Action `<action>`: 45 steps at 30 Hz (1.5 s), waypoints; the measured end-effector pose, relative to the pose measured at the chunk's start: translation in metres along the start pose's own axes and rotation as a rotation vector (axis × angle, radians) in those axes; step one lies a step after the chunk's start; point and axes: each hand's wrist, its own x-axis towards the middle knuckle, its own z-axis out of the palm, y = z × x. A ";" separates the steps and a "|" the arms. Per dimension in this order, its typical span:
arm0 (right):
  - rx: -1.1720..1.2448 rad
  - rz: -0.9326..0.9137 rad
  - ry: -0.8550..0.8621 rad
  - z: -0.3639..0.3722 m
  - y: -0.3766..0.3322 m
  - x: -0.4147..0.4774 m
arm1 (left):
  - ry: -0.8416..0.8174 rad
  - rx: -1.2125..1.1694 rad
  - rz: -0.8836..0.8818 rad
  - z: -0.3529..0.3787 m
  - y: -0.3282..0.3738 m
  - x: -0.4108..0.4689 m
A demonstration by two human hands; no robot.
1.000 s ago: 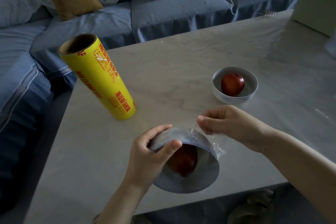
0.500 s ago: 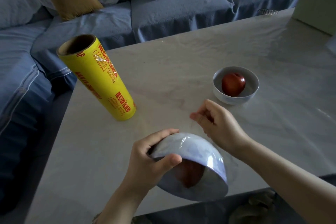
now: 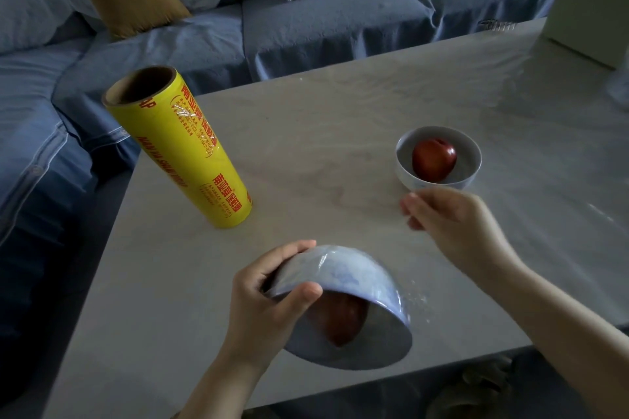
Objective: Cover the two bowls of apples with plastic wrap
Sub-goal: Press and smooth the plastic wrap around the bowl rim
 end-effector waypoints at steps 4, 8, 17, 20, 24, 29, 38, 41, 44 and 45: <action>0.049 -0.266 -0.325 -0.012 -0.030 -0.034 | 0.022 0.043 0.001 0.000 -0.007 -0.001; -0.222 -0.329 -0.521 0.007 -0.022 -0.043 | 0.005 0.011 -0.005 0.002 -0.005 -0.001; 0.035 -0.051 -0.709 0.016 -0.013 -0.019 | 0.075 0.022 -0.092 0.007 -0.010 0.000; 0.225 0.033 -0.755 0.010 -0.004 -0.016 | 0.232 -0.049 -0.175 0.014 -0.010 0.003; 0.408 0.099 -0.641 0.006 0.005 -0.018 | 0.272 -0.199 -0.365 0.017 -0.010 0.005; 0.418 0.128 -0.509 0.009 0.011 -0.016 | 0.016 -0.126 -0.404 0.004 -0.006 0.011; 0.363 0.141 -0.619 0.010 -0.001 -0.015 | -0.367 -0.030 -0.366 0.000 0.007 0.029; 0.325 0.189 -0.631 0.009 -0.007 -0.011 | -0.213 -0.037 -0.318 0.006 0.004 0.024; 0.303 0.243 -0.619 0.008 -0.016 -0.007 | -0.135 -0.041 -0.297 0.006 0.001 0.018; 0.271 0.261 -0.623 0.008 -0.018 -0.004 | -0.130 -0.044 -0.285 0.006 0.001 0.017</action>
